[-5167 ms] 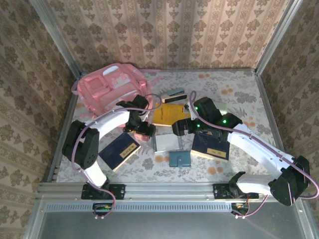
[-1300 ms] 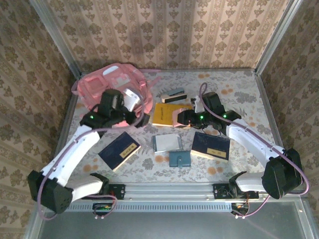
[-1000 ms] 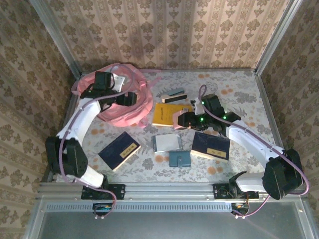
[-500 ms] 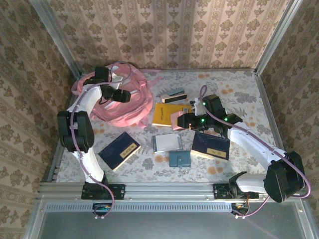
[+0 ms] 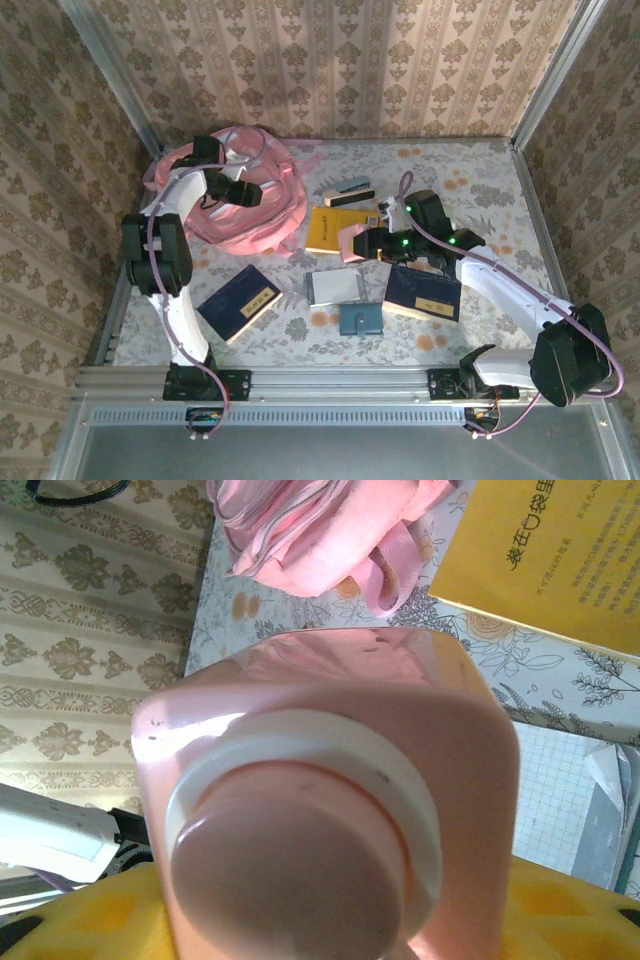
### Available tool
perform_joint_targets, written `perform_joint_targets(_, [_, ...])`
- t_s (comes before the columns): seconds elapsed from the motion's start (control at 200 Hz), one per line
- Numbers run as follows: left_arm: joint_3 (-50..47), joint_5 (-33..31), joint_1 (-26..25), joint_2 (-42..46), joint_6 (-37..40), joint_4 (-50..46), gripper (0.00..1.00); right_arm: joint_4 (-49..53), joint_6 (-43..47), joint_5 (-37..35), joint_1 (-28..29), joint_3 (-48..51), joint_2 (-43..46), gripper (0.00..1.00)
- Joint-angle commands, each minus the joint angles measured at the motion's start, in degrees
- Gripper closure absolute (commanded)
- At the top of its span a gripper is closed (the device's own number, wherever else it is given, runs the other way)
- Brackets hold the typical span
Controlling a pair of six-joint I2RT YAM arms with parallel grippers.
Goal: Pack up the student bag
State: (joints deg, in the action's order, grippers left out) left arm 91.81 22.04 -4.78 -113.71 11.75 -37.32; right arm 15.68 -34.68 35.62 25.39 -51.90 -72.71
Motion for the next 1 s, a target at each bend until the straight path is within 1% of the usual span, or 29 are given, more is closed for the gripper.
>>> perform_joint_targets(0.0, [2.0,3.9,0.3,-0.8,0.2,-0.5,0.40,-1.9,0.7,1.9,0.5,0.4,0.7,0.78])
perform_joint_targets(0.075, [1.1,6.5,0.2,-0.9,-0.7,0.6,0.55,-1.8,0.9,1.6,0.5,0.5,0.6,0.78])
perform_joint_targets(0.165, [1.0,7.8,0.1,-2.1,-0.6,0.1,0.65,-1.9,0.9,1.5,0.6,0.4,0.5,0.78])
perform_joint_targets(0.31, [-0.6,7.5,-0.2,-3.7,-1.4,0.6,0.70,-1.7,1.1,1.2,0.5,0.1,0.2,0.78])
perform_joint_targets(0.36, [-1.0,6.7,-0.6,-3.9,-1.3,0.7,0.70,-1.9,1.1,1.1,0.5,0.2,0.0,0.78])
perform_joint_targets(0.435, [-1.4,2.6,-1.2,-4.0,-1.5,1.2,0.67,-2.2,0.8,1.5,0.5,0.1,-0.3,0.78])
perform_joint_targets(0.47, [-1.5,0.7,-1.3,-3.8,-1.9,1.6,0.67,-2.4,0.6,1.6,0.5,0.1,-0.3,0.78])
perform_joint_targets(0.53, [-1.3,-1.4,-1.3,-3.6,-2.3,1.9,0.67,-2.6,0.5,1.8,0.5,0.2,-0.3,0.78])
perform_joint_targets(0.575, [-0.9,-1.4,-1.2,-3.6,-2.3,1.7,0.68,-2.6,0.4,1.8,0.5,0.2,-0.2,0.78])
perform_joint_targets(0.615, [-0.5,-1.1,-1.3,-3.6,-2.2,1.5,0.74,-2.7,0.4,1.7,0.6,0.4,-0.1,0.78])
perform_joint_targets(0.685, [0.4,-0.8,-1.5,-3.8,-2.2,0.7,0.94,-2.7,0.5,1.3,0.6,0.6,0.2,0.78])
perform_joint_targets(0.71, [0.7,-0.5,-1.7,-3.8,-2.2,0.5,1.00,-2.5,0.5,1.1,0.6,0.6,0.2,0.78])
perform_joint_targets(0.785, [1.8,0.1,-1.9,-2.5,-2.7,-0.2,1.00,-1.2,1.0,-0.5,0.6,0.2,0.3,0.78])
perform_joint_targets(0.83, [2.4,0.2,-1.8,-1.1,-3.4,-0.1,1.00,0.2,1.3,-2.8,0.7,-0.3,0.4,0.78])
perform_joint_targets(0.85, [2.9,0.2,-1.8,-0.4,-3.6,-0.3,1.00,0.9,1.3,-4.1,0.7,-0.6,0.6,0.77])
perform_joint_targets(0.915, [5.5,-0.3,-1.6,1.7,-4.8,-1.4,1.00,3.2,1.2,-9.4,1.1,-1.4,1.4,0.68])
perform_joint_targets(0.955, [7.1,-0.3,-1.2,3.0,-6.2,-1.6,1.00,4.6,1.4,-11.9,1.2,-1.9,1.8,0.68])
perform_joint_targets(0.995, [8.5,-0.1,-0.7,4.4,-7.9,-1.9,1.00,5.2,2.0,-12.7,1.2,-2.3,2.1,0.69])
